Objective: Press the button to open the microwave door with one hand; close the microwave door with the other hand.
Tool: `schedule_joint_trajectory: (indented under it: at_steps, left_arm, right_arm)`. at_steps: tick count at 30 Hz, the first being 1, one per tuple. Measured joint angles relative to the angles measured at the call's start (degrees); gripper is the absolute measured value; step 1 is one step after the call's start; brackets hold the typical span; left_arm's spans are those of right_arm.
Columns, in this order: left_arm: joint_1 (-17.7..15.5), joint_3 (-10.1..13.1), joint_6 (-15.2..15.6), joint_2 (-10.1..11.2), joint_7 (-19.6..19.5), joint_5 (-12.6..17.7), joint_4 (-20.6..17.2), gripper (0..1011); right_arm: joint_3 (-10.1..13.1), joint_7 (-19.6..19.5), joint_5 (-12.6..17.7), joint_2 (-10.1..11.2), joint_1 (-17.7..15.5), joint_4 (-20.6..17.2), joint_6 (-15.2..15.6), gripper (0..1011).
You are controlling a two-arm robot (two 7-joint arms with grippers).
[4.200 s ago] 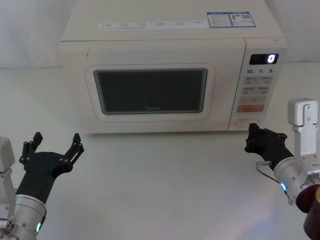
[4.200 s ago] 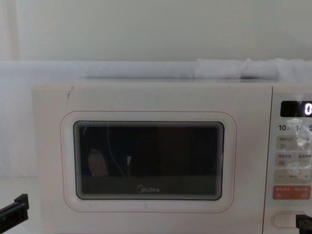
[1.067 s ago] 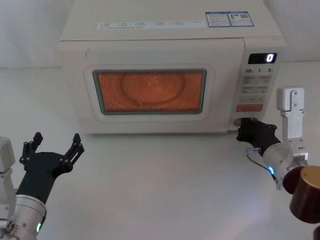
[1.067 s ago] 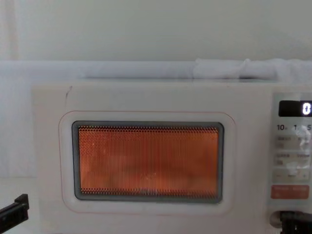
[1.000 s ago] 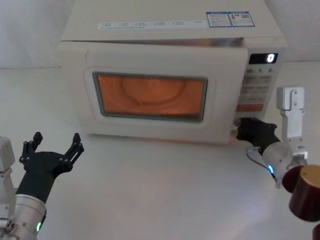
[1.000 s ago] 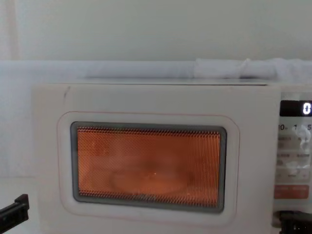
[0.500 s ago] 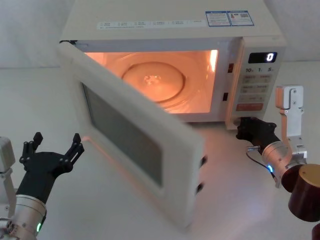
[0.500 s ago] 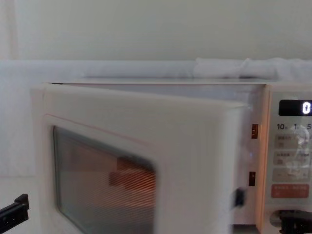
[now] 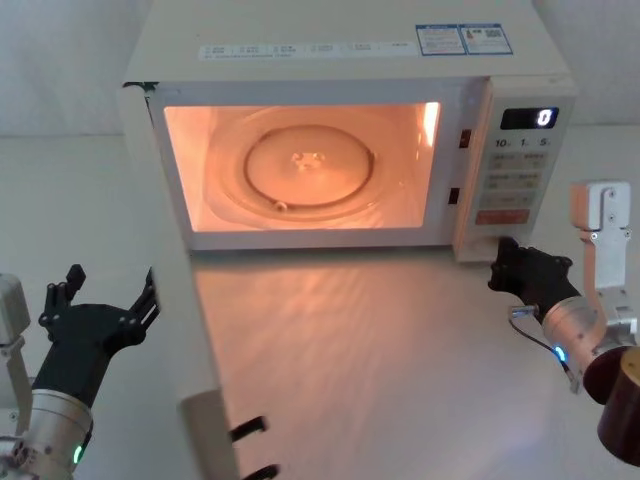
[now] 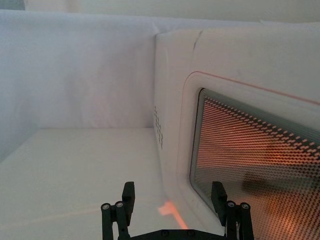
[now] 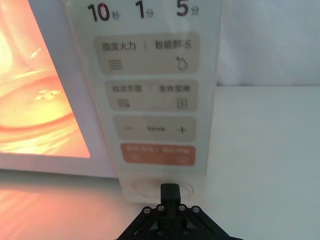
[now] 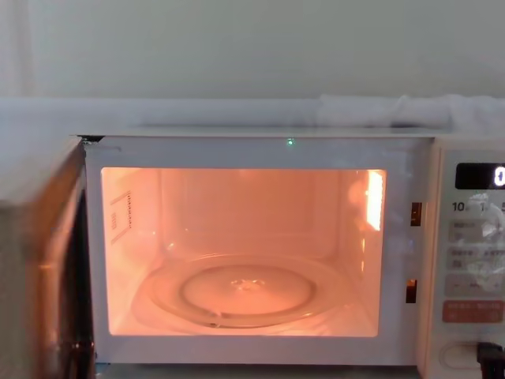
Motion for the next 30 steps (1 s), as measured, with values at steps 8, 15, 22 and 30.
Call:
schedule_joint_trajectory:
  at_steps: [8,15,22,30]
  left_arm:
    - [0.0,0.0,0.0,0.0,0.0,0.0,0.0,1001]
    - [0.0,0.0,0.0,0.0,0.0,0.0,0.0,1001]
    - [0.0,0.0,0.0,0.0,0.0,0.0,0.0,1001]
    - [0.0,0.0,0.0,0.0,0.0,0.0,0.0,1001]
  right_arm:
    - [0.2,0.5,0.0,0.5,-1.9,-2.0,0.9,0]
    - [0.1,1.2,0.1,1.0,-3.0,-4.0,1.7,0]
    - [0.2,1.4,0.3,1.5,-4.7,-7.9,1.5,0]
    - [0.5,2.2,0.5,2.7,-7.5,-14.3,-2.2,0]
